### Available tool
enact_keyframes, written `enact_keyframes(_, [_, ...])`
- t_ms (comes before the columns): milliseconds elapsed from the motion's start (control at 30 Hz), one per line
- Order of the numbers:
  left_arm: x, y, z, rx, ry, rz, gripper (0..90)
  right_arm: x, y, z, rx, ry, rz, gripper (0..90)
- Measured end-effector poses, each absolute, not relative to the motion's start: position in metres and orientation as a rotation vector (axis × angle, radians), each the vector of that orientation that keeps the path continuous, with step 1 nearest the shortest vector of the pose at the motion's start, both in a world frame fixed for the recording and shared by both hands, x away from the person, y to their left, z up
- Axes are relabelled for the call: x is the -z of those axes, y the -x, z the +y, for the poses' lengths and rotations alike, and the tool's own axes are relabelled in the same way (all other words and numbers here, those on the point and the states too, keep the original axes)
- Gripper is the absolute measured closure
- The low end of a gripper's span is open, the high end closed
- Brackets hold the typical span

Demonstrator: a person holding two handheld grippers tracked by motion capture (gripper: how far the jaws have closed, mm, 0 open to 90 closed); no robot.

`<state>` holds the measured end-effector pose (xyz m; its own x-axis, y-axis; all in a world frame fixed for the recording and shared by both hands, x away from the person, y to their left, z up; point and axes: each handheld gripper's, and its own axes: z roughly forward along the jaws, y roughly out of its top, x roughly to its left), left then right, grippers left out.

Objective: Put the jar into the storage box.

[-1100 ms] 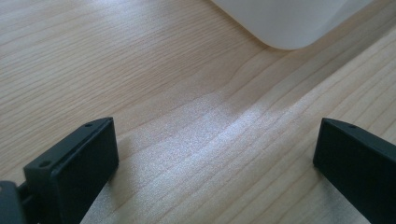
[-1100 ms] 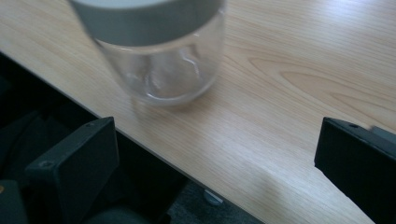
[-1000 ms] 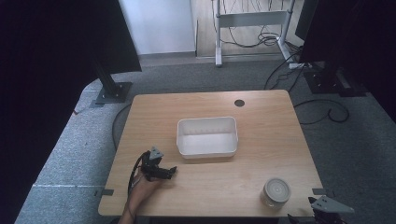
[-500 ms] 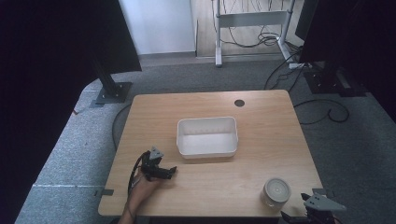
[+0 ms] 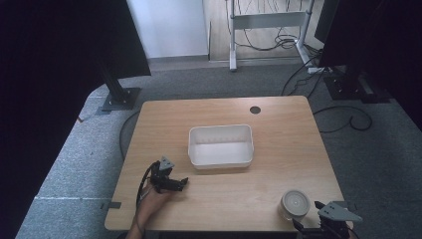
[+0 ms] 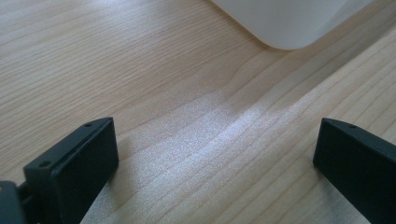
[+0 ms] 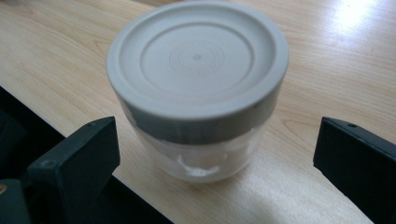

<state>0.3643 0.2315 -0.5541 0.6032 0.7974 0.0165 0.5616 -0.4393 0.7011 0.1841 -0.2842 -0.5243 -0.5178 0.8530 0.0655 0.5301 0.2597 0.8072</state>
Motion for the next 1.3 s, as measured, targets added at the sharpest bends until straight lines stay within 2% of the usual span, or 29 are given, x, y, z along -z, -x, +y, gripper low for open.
enact_keyframes(700, [0.554,-0.364,0.231,-0.458,-2.164,1.068,0.0,0.531,-0.204,-0.262,-1.100,-1.242,2.182,1.8])
enact_keyframes(1033, [0.554,-0.364,0.231,-0.458,-2.164,1.070,0.0,0.536,-0.208,-0.257,-1.087,-1.243,2.172,8.8])
enact_keyframes(1300, [0.554,-0.364,0.231,-0.458,-2.163,1.070,0.0,0.536,-0.205,-0.252,-1.064,-1.265,2.132,9.3])
